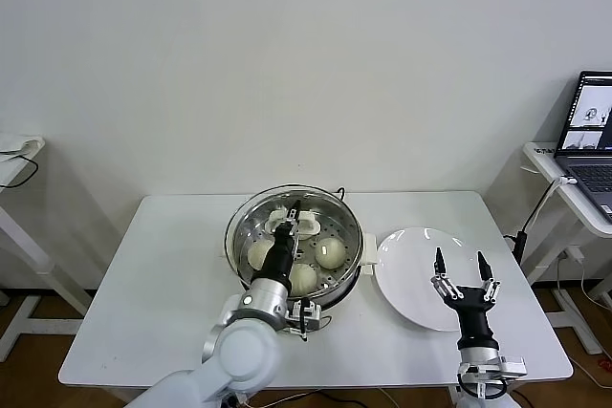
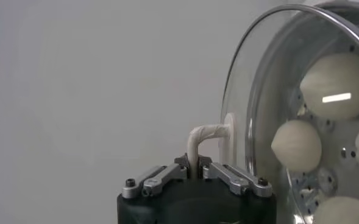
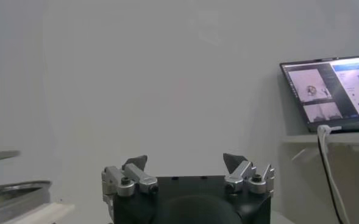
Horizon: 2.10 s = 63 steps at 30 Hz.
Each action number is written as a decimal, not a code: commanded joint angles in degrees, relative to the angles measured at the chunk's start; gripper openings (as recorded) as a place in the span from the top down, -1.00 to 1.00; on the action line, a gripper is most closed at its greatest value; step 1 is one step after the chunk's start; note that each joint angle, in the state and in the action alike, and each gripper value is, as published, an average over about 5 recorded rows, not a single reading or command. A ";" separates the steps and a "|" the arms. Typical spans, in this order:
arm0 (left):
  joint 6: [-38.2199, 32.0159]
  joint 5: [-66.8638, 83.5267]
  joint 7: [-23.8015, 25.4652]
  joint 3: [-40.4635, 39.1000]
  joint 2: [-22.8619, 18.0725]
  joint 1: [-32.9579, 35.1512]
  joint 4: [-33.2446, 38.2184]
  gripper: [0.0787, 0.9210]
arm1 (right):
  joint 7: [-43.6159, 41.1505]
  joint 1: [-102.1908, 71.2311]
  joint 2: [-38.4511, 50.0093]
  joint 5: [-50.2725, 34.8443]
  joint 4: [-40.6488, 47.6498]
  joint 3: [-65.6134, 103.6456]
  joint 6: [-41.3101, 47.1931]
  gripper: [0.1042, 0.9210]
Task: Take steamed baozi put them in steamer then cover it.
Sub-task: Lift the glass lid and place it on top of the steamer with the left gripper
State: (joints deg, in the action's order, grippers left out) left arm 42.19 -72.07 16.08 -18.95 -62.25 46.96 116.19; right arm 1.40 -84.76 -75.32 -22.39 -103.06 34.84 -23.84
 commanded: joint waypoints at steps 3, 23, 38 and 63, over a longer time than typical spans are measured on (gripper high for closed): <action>2.81 -4.92 3.15 -1.22 -3.60 -1.81 -4.00 0.74 | -0.03 0.02 0.03 0.20 0.11 0.03 -0.10 -0.76; 2.81 -4.74 -0.28 2.31 -9.74 0.40 -8.02 0.74 | -0.10 0.35 0.16 0.60 0.63 -0.24 -0.13 -0.76; 2.81 -6.85 -1.88 3.31 -11.30 1.79 -10.09 0.74 | -0.27 0.60 0.37 0.60 1.13 -0.25 -0.27 -0.76; 2.40 -8.02 -2.05 4.17 -12.09 4.90 -10.28 0.74 | -0.48 0.68 0.36 1.06 1.32 -0.76 -0.37 -0.76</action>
State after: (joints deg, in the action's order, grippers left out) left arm 42.20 -79.89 14.21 -14.85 -74.16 51.35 106.27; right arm 0.97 -84.10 -74.98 -21.36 -101.81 34.04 -24.16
